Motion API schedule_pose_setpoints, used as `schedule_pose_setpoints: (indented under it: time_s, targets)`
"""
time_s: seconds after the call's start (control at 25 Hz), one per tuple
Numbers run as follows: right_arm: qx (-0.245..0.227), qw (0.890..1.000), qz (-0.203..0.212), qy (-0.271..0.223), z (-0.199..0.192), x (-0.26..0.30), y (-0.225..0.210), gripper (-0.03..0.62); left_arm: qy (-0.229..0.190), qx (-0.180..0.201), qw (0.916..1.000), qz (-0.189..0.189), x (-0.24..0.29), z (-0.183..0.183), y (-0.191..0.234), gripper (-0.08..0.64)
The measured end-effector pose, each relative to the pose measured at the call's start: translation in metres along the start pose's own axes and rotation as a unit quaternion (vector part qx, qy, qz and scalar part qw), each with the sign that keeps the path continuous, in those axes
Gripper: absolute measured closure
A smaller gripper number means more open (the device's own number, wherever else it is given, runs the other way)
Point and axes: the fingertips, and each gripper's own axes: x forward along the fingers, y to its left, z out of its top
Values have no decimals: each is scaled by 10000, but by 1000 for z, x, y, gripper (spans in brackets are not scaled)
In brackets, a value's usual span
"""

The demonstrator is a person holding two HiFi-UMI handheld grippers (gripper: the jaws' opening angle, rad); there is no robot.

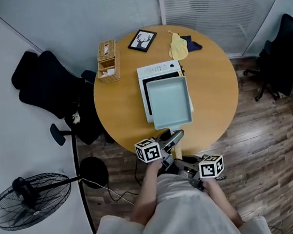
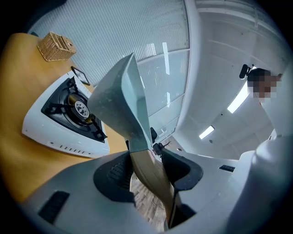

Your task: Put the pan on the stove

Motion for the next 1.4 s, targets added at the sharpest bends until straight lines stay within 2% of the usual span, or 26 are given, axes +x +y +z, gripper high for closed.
schedule_pose_setpoints:
  time_s: [0.28, 0.64, 1.08, 1.4]
  targets:
    - [26, 9999, -83, 97, 31, 19, -19, 489, 52, -42, 10000, 34, 14, 26, 29, 357]
    - [188, 9993, -276, 184, 51, 32, -39, 488, -18, -439, 9990, -26, 25, 40, 61, 357]
    - [381, 9985, -350, 182, 52, 39, -52, 488, 34, -760, 9971, -96, 31, 35, 79, 357]
    - [374, 9983, -311, 313, 62, 44, -59, 485, -70, -1003, 9949, 24, 33, 43, 95, 358]
